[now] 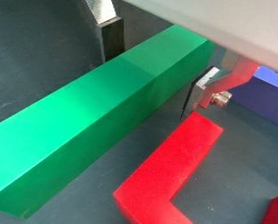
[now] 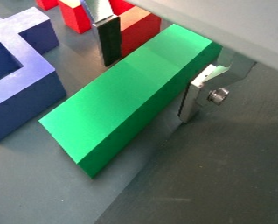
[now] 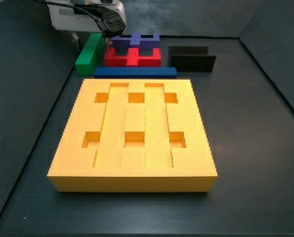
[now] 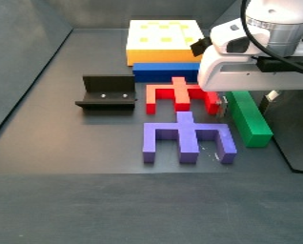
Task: Pick up the green object. Move up. Move to above the board. Insert the green object.
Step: Pick up the green object.
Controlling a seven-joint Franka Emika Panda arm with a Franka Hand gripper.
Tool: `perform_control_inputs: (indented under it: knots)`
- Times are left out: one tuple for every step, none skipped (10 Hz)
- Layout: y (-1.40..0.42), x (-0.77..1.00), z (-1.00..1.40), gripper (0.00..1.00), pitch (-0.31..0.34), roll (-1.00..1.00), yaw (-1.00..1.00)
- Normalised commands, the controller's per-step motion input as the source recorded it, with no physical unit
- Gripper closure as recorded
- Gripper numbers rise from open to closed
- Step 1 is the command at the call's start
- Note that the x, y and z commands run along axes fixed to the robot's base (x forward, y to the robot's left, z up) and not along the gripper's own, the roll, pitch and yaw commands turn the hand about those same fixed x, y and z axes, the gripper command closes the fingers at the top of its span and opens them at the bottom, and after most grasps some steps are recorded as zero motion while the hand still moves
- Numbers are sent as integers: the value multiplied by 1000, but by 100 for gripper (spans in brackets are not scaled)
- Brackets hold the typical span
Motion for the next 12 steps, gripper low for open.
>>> perform_control_inputs:
  knots:
    - [0,-149,-300,0,-30,87,117]
    - [0,-106,-183,0,-27,54,109]
    - [0,0,0,0,0,4,0]
    - [0,0,0,0,0,0,0]
    - [0,0,0,100,0,0,0]
    - [0,0,0,100,0,0,0]
    - [0,0,0,100,0,0,0]
    - [0,0,0,100,0,0,0]
    - [0,0,0,100,0,0,0]
    - [0,0,0,100,0,0,0]
    - [0,0,0,100,0,0,0]
    - [0,0,0,100,0,0,0]
